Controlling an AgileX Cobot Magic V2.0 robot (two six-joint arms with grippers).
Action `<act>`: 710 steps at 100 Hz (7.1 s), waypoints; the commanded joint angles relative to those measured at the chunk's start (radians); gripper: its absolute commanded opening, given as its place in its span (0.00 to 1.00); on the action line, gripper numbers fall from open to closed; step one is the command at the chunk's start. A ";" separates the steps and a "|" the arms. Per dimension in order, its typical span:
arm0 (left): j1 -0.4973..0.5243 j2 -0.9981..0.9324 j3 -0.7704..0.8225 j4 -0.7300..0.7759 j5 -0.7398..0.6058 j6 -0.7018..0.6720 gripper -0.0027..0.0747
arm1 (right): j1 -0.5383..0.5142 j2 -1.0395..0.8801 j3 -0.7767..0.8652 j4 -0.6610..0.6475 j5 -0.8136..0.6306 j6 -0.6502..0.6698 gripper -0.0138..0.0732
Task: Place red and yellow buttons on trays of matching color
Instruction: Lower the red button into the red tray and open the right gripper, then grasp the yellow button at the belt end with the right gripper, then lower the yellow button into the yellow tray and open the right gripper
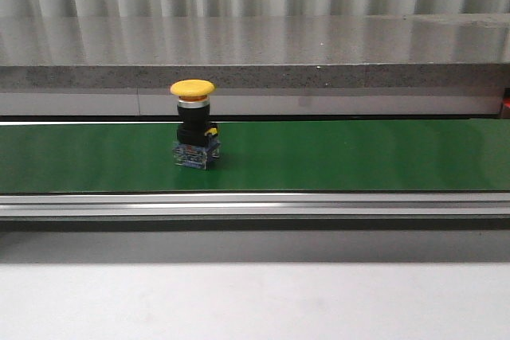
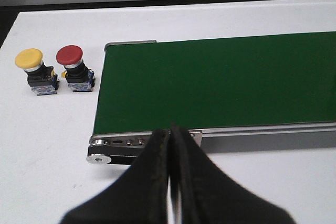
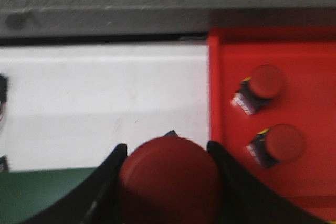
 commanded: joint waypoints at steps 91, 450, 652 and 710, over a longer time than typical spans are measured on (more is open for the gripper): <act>-0.007 0.005 -0.027 0.003 -0.067 -0.007 0.01 | -0.294 0.427 -0.196 0.008 -0.237 0.108 0.38; -0.007 0.005 -0.027 0.001 -0.067 -0.007 0.01 | 0.395 -0.010 0.258 0.001 -0.050 -0.146 0.40; -0.007 0.005 -0.027 -0.002 -0.067 -0.007 0.01 | -0.383 0.115 0.217 -0.278 -0.175 0.420 0.31; -0.007 0.005 -0.027 -0.002 -0.067 -0.007 0.01 | -0.383 0.241 0.217 -0.278 -0.217 0.420 0.31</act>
